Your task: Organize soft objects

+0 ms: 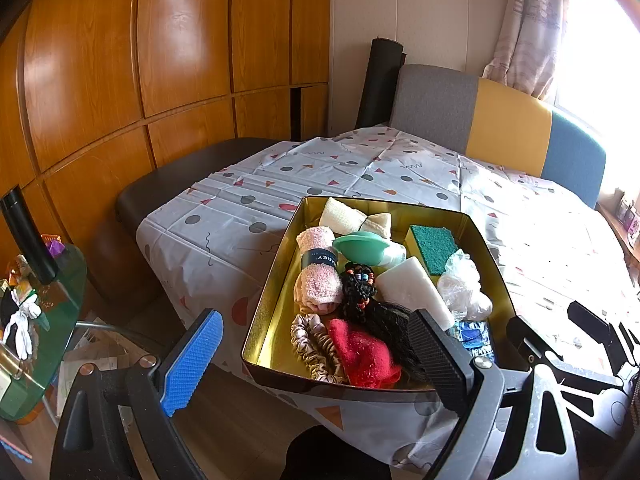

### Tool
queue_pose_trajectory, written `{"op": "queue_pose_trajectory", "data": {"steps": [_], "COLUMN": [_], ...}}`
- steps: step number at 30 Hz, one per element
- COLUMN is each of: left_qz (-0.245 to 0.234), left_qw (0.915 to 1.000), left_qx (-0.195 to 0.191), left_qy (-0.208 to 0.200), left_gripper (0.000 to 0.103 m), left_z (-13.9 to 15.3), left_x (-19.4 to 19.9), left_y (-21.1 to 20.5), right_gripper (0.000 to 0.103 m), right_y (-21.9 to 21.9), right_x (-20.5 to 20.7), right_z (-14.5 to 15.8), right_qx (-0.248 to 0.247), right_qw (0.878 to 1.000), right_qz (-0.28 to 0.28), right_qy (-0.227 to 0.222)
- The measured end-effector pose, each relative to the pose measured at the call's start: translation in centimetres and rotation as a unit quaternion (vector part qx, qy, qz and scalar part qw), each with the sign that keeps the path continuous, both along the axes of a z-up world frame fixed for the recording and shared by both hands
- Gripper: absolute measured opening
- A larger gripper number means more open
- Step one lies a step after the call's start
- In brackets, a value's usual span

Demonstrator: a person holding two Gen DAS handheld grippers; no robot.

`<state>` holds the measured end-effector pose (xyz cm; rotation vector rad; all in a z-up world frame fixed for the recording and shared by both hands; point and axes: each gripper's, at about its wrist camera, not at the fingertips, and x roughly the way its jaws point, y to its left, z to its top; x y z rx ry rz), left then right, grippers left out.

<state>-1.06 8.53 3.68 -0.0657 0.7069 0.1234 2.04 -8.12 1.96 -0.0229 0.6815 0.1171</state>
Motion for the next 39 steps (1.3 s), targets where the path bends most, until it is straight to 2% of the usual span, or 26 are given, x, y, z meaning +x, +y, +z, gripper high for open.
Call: {"op": "queue_pose_trajectory", "data": {"steps": [26, 36, 38, 39], "left_qz": [0.0, -0.003, -0.002, -0.002], "left_qw": [1.0, 0.9999, 1.0, 1.0], "left_qx": [0.003, 0.001, 0.003, 0.007], "left_qy": [0.0, 0.012, 0.009, 0.007], "left_gripper": [0.096, 0.096, 0.085, 0.084], "left_z": [0.22, -0.14, -0.25, -0.29], "left_x": [-0.14, 0.03, -0.01, -0.04], "left_y": [0.21, 0.1, 0.03, -0.07], "right_gripper": [0.092, 0.093, 0.093, 0.093], "right_y": [0.1, 0.17, 0.19, 0.2], "right_x": [-0.1, -0.11, -0.14, -0.11], "right_z": [-0.46, -0.65, -0.74, -0.77], "right_qx": [0.003, 0.005, 0.005, 0.005], "right_qw": [1.0, 1.0, 1.0, 1.0], "right_qz": [-0.005, -0.004, -0.004, -0.004], "right_qy": [0.004, 0.006, 0.007, 0.007]}}
